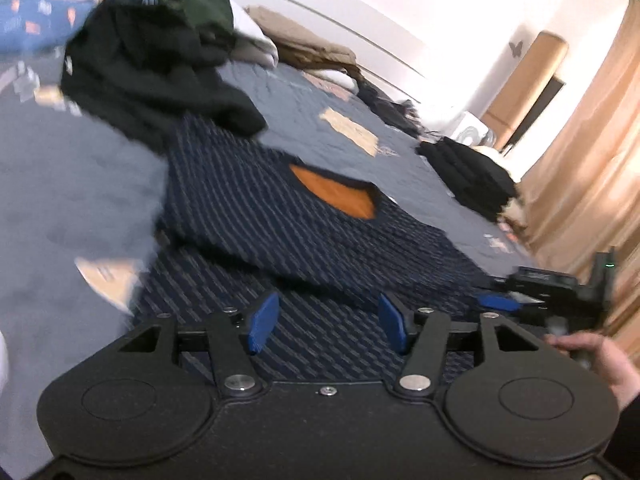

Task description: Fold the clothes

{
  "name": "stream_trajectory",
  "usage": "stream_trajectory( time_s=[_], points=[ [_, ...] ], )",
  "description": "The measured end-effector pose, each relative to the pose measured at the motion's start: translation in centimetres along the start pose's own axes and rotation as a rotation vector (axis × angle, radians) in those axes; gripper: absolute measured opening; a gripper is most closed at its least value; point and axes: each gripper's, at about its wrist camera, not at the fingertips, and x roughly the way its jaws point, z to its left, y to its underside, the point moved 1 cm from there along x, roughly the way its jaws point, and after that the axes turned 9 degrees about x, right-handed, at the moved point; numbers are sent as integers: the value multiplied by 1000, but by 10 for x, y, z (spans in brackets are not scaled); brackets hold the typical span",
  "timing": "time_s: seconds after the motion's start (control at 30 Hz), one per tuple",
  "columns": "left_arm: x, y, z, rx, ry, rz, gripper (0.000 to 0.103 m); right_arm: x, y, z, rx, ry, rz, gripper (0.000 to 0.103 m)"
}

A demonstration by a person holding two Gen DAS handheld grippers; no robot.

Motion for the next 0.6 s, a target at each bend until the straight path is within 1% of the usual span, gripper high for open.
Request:
stream_trajectory(
  time_s=[0.07,0.1,0.17,0.2,0.27,0.33,0.43,0.5,0.57,0.6],
  points=[
    [6,8,-6,26,12,14,55,5,6,7,-51,23,9,50],
    [10,10,-7,30,7,21,55,7,8,10,-65,36,9,45],
    [16,12,-9,26,18,34,55,9,10,12,-77,46,4,24],
    [17,12,-9,28,23,32,55,10,11,13,-79,40,7,4],
    [18,12,-9,45,16,31,55,8,11,13,-92,45,-9,3],
    [17,12,-7,54,12,29,55,4,10,13,-106,61,-47,2],
    [14,11,-2,39,5,19,56,-7,4,9,-79,48,-118,2],
    [13,11,1,32,-5,15,58,-11,2,10,-92,58,-150,2],
    [12,11,3,23,-15,19,58,-4,3,10,-131,92,-108,2],
    [12,11,5,20,-19,22,59,2,5,8,-136,120,-71,3]
  ],
)
